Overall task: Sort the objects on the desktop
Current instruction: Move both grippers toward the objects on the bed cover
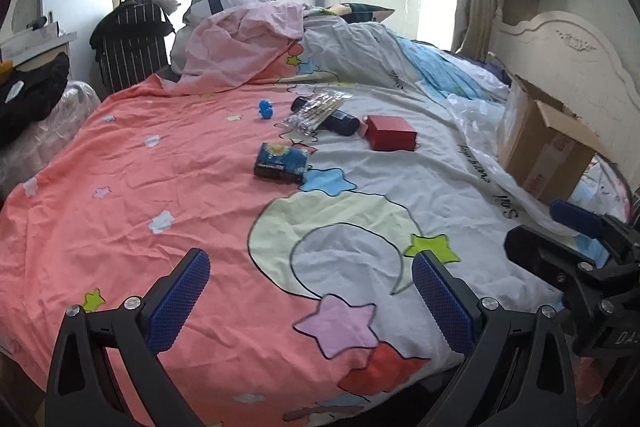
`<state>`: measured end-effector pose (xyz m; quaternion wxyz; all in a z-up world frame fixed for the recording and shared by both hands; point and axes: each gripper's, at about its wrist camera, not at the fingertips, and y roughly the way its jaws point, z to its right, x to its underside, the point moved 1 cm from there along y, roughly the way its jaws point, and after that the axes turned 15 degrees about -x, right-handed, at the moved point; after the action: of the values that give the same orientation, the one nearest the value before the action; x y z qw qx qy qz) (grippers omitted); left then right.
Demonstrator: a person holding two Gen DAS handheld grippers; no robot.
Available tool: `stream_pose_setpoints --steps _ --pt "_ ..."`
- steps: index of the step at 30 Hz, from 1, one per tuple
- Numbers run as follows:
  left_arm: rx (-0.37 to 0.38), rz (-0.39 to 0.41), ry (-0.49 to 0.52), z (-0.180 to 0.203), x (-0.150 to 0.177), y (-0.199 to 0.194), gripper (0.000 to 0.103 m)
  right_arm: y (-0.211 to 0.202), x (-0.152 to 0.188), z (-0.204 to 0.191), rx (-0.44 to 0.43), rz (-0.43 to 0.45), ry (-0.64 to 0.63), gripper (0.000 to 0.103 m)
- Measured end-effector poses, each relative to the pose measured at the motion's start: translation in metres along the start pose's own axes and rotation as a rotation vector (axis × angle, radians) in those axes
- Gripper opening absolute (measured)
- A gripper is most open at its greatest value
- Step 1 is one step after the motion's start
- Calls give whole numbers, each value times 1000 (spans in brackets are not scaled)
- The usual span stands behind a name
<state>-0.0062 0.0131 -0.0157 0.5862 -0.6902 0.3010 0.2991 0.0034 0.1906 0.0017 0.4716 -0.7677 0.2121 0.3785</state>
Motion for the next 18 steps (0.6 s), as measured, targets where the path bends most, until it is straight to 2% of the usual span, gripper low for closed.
stream_pose_setpoints --steps 9,13,18 --pt "-26 -71 8 0 -8 41 103 17 -9 12 3 -21 16 103" --pt "-35 -74 -3 0 -15 56 103 28 -11 22 2 -33 26 103" --pt "-40 -87 40 7 -28 77 103 47 -20 34 10 -44 22 103"
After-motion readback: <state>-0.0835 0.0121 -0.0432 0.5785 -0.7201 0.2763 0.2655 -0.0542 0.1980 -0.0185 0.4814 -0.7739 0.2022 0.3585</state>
